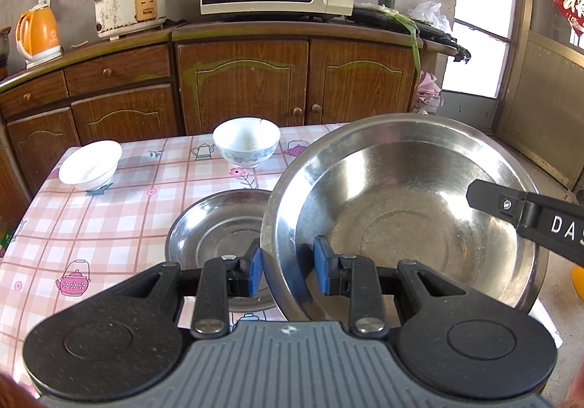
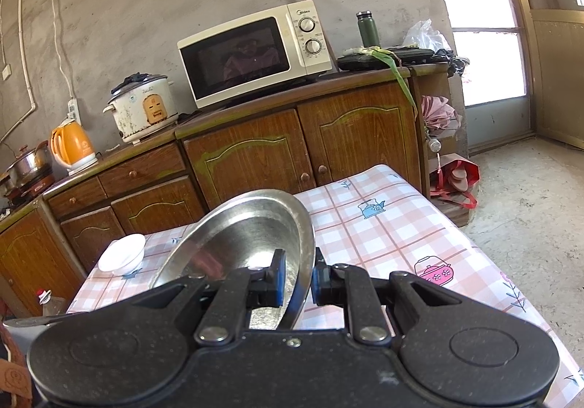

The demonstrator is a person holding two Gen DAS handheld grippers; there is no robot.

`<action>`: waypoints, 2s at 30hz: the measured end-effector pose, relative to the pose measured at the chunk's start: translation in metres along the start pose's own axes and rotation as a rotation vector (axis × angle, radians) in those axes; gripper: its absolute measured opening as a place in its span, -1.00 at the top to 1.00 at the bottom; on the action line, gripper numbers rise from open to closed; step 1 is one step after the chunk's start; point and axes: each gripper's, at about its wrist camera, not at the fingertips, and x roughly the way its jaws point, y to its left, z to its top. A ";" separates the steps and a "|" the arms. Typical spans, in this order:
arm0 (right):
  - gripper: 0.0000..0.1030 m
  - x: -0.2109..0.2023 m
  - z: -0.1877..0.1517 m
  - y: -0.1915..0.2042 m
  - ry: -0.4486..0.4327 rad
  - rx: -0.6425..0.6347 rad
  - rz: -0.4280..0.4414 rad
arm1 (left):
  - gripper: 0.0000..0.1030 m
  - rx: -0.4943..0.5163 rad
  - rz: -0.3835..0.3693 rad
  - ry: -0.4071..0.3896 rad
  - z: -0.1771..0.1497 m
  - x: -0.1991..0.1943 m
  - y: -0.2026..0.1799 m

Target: Organize plates and bowls

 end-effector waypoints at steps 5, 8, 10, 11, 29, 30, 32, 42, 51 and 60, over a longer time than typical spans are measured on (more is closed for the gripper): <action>0.63 0.001 -0.006 0.006 0.011 -0.016 0.006 | 0.44 -0.005 0.009 0.005 -0.005 -0.001 0.006; 0.63 0.002 -0.010 0.010 0.018 -0.024 0.010 | 0.44 -0.009 0.015 0.011 -0.009 -0.001 0.009; 0.63 0.003 -0.013 0.012 0.023 -0.031 0.012 | 0.44 -0.010 0.021 0.013 -0.010 -0.002 0.011; 0.63 0.003 -0.014 0.014 0.027 -0.034 0.014 | 0.44 -0.011 0.024 0.014 -0.011 -0.002 0.012; 0.63 0.010 -0.032 0.030 0.065 -0.067 0.053 | 0.44 -0.040 0.053 0.041 -0.024 -0.006 0.030; 0.63 0.010 -0.033 0.031 0.068 -0.071 0.054 | 0.44 -0.040 0.056 0.042 -0.026 -0.006 0.030; 0.63 0.010 -0.036 0.033 0.075 -0.076 0.057 | 0.44 -0.041 0.063 0.044 -0.028 -0.006 0.031; 0.63 0.017 -0.050 0.046 0.116 -0.108 0.080 | 0.44 -0.057 0.091 0.067 -0.037 -0.006 0.046; 0.62 0.023 -0.064 0.054 0.155 -0.122 0.100 | 0.44 -0.064 0.114 0.090 -0.048 -0.005 0.055; 0.61 0.028 -0.080 0.058 0.192 -0.134 0.104 | 0.44 -0.068 0.122 0.117 -0.059 -0.001 0.061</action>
